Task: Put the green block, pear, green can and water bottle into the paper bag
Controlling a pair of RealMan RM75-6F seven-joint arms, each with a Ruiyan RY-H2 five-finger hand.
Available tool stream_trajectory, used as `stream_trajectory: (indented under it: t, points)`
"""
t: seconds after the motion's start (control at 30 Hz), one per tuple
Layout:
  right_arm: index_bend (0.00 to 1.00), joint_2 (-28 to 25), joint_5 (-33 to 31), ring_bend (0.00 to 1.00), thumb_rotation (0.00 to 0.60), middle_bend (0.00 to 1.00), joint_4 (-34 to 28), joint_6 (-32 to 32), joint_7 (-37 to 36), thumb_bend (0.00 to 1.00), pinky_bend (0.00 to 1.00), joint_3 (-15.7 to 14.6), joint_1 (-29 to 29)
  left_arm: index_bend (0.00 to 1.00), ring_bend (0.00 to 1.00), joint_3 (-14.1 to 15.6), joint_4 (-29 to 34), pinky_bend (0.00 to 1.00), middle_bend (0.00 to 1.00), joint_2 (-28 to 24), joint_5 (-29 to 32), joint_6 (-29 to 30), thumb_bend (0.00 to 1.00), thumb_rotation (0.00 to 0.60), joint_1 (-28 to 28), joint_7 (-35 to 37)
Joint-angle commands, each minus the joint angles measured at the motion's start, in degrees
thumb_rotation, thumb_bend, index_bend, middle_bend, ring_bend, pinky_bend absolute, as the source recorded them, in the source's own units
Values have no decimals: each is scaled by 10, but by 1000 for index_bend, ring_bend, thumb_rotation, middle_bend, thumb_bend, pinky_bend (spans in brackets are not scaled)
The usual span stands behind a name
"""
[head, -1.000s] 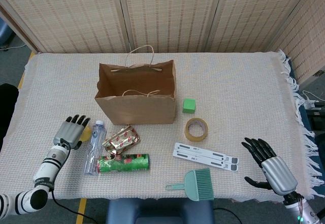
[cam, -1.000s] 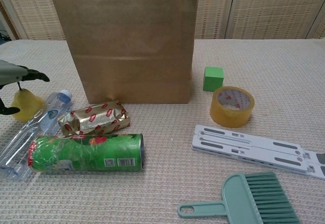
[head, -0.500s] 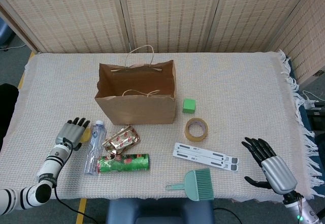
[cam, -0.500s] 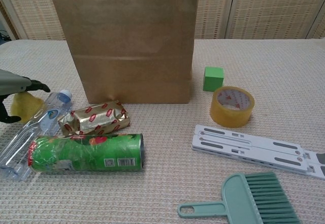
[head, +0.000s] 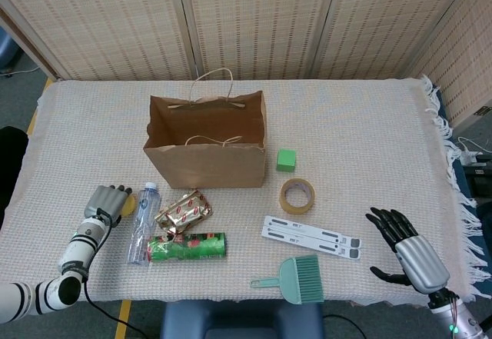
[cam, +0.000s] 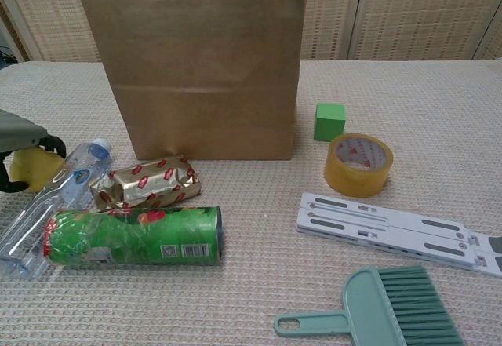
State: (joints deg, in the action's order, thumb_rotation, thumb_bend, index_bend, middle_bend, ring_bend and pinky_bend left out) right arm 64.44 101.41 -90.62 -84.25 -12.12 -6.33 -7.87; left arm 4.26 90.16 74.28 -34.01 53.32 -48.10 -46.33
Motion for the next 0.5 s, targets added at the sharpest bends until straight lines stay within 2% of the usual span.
stream_trajectory:
  t: [0.03,0.17,0.27,0.37,0.47,0.5]
  points:
    - [0,0,0,0,600,0,0,-1,0,69,23,0,0,596,584,-12,10,763,607,-14,-27,36,561,600,13,25]
    - [0,0,-1,0,600,0,1,-2,-1,69,24,1,1,606,585,-45,32,757,608,-43,-64,96,566,600,39,85]
    - [0,0,0,0,600,0,0,-2,0,69,23,1,1,613,585,-87,53,747,608,-67,-86,158,565,600,65,149]
    - [0,1,1,0,600,0,1,-3,0,69,24,0,1,613,584,-144,75,746,608,-81,-91,224,565,600,93,227]
    - [0,1,2,0,600,0,0,-3,2,69,23,0,1,609,585,-214,103,746,608,-92,-78,267,566,600,114,314]
    - [0,1,2,0,600,0,0,-3,3,69,24,0,1,608,585,-246,118,747,609,-95,-69,277,565,600,120,354]
